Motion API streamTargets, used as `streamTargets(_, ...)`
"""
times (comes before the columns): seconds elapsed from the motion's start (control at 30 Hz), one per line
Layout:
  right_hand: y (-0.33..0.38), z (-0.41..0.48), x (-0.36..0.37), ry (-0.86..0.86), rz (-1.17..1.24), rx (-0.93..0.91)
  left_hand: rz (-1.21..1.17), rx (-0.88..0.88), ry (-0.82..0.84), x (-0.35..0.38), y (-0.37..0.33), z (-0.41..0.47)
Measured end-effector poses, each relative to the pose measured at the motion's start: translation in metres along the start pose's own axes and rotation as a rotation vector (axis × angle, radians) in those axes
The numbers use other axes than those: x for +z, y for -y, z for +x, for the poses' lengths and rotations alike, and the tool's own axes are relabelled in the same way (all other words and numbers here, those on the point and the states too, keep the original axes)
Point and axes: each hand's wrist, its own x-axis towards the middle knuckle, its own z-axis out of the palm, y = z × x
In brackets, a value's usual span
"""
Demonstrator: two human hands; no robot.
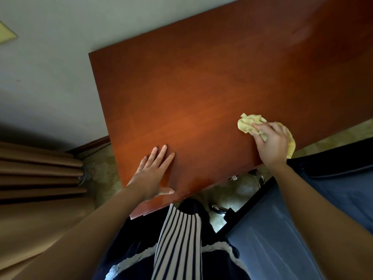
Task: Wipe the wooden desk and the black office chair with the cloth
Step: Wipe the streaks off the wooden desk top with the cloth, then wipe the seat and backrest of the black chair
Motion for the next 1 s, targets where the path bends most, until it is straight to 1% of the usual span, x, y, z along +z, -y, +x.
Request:
streamTargets(0.1, 0.028, -0.005, 0.011, -0.076, 0.016, 0.307, 0.031, 0.009, 0.003, 0.000, 0.001, 0.000)
streamTargets(0.13, 0.038, -0.008, 0.014, -0.090, 0.017, 0.377, 0.044, 0.012, 0.002, 0.001, 0.002, 0.001)
streamTargets(0.2, 0.056, -0.019, 0.019, -0.060, 0.002, 0.424, 0.064, 0.013, -0.004, 0.004, 0.004, 0.001)
streamTargets(0.3, 0.081, -0.043, 0.026, 0.027, -0.008, 0.381, 0.101, 0.063, -0.040, 0.004, 0.012, 0.002)
streamTargets(0.43, 0.117, -0.078, 0.036, 0.127, -0.037, 0.292, 0.149, 0.163, -0.035, -0.005, 0.025, 0.006)
streamTargets(0.53, 0.153, -0.110, 0.049, 0.158, -0.063, 0.239, 0.224, 0.248, -0.054, -0.016, 0.040, 0.003)
streamTargets(0.63, 0.190, -0.139, 0.065, 0.154, -0.061, 0.196, 0.228, 0.303, -0.089, -0.021, 0.055, -0.008)
streamTargets(0.7, 0.210, -0.155, 0.074, 0.167, -0.070, 0.186, 0.202, 0.334, -0.089, -0.023, 0.066, -0.017)
streamTargets(0.83, 0.250, -0.191, 0.088, 0.200, -0.087, 0.209, 0.079, 0.393, -0.083, -0.017, 0.090, -0.041)
streamTargets(0.9, 0.267, -0.210, 0.091, 0.262, -0.083, 0.198, 0.060, 0.427, -0.084, -0.012, 0.099, -0.050)
streamTargets(0.97, 0.280, -0.228, 0.090, 0.323, -0.036, 0.179, 0.007, 0.462, -0.078, -0.005, 0.103, -0.059)
streamTargets(1.0, 0.285, -0.237, 0.086, 0.326, 0.027, 0.188, -0.080, 0.474, -0.064, -0.002, 0.104, -0.063)
